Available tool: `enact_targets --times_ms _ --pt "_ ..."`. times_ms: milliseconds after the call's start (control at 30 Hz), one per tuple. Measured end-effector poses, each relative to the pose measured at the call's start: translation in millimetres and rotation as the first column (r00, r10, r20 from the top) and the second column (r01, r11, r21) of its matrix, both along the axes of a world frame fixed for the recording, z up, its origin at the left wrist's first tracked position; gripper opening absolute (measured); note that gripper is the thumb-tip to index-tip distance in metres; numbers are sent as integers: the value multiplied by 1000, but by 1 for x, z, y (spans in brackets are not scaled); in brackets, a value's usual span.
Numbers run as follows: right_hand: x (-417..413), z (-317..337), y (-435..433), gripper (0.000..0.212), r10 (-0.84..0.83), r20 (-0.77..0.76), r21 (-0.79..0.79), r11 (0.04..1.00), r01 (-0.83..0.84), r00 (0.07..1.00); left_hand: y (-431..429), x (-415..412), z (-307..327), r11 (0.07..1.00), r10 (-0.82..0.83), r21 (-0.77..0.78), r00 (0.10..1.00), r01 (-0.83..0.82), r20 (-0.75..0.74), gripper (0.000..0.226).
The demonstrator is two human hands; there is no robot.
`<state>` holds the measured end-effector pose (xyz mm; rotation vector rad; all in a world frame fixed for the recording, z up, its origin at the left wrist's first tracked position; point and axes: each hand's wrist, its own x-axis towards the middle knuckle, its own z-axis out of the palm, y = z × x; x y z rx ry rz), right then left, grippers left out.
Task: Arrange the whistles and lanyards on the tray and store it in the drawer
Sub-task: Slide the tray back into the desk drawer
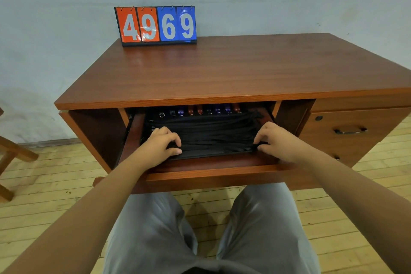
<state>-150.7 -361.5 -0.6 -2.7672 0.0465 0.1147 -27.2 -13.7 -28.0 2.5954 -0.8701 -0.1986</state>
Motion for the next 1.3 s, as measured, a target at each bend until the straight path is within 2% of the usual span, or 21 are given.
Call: enact_targets --times_ms 233,333,433,533,600,667,700,733,800,867,967,1000,1033,1067,1100,1133,1167,1233,1300 --pt "4 2 -11 18 -65 38 -64 996 67 997 -1 4 -1 1000 9 -6 1000 -9 10 7" --pt "7 1 -9 25 -113 79 -74 990 119 991 0 5 0 1000 24 -4 999 -24 22 6" --pt "4 1 -3 39 -174 85 -3 985 175 981 2 5 1 1000 25 -5 999 -25 35 11" --pt "-6 9 18 39 -202 179 103 977 185 963 4 1 5 997 40 -74 997 -35 65 26" --pt "-18 15 42 34 -145 250 129 985 115 957 7 -7 11 989 56 -144 994 -41 99 27" --pt "-32 15 68 19 -74 308 169 985 22 948 10 -23 17 978 56 -208 989 -27 137 21" --pt "-39 13 81 9 -76 311 243 970 -2 947 12 -33 19 969 65 -245 987 -27 150 15" --pt "-46 11 92 9 -108 284 353 936 1 953 13 -45 23 958 80 -285 986 -35 148 10" --pt "-58 2 112 17 -192 125 624 778 73 973 16 -73 27 929 103 -363 991 -67 81 2" --pt "-69 -9 125 25 -217 -95 819 537 200 972 17 -102 25 882 101 -457 993 -119 -65 5" --pt "-79 -33 136 48 -180 -430 857 226 462 885 8 -135 6 749 58 -600 929 -282 -364 13" --pt "-81 -42 138 57 -152 -511 845 96 527 846 3 -143 -4 690 46 -609 864 -391 -502 21" --pt "-82 -51 140 65 -127 -564 826 -67 560 816 0 -149 -15 630 33 -573 755 -525 -655 35" --pt "-81 -59 141 74 -115 -582 804 -230 549 805 -3 -153 -25 569 5 -500 611 -653 -792 49" --pt "-80 -67 142 87 -129 -577 787 -352 507 806 -5 -155 -35 507 -53 -426 466 -749 -883 60" --pt "-78 -73 142 96 -162 -567 772 -446 453 808 -6 -156 -45 440 -139 -381 358 -813 -923 68" --pt "-77 -77 143 101 -200 -554 760 -518 393 808 -6 -155 -52 365 -225 -372 307 -853 -925 72" --pt "-74 -81 146 101 -239 -525 734 -612 293 817 -6 -150 -60 167 -344 -392 319 -905 -883 76" --pt "-70 -82 149 97 -260 -506 724 -647 240 823 -8 -145 -59 -33 -447 -388 361 -921 -818 79"
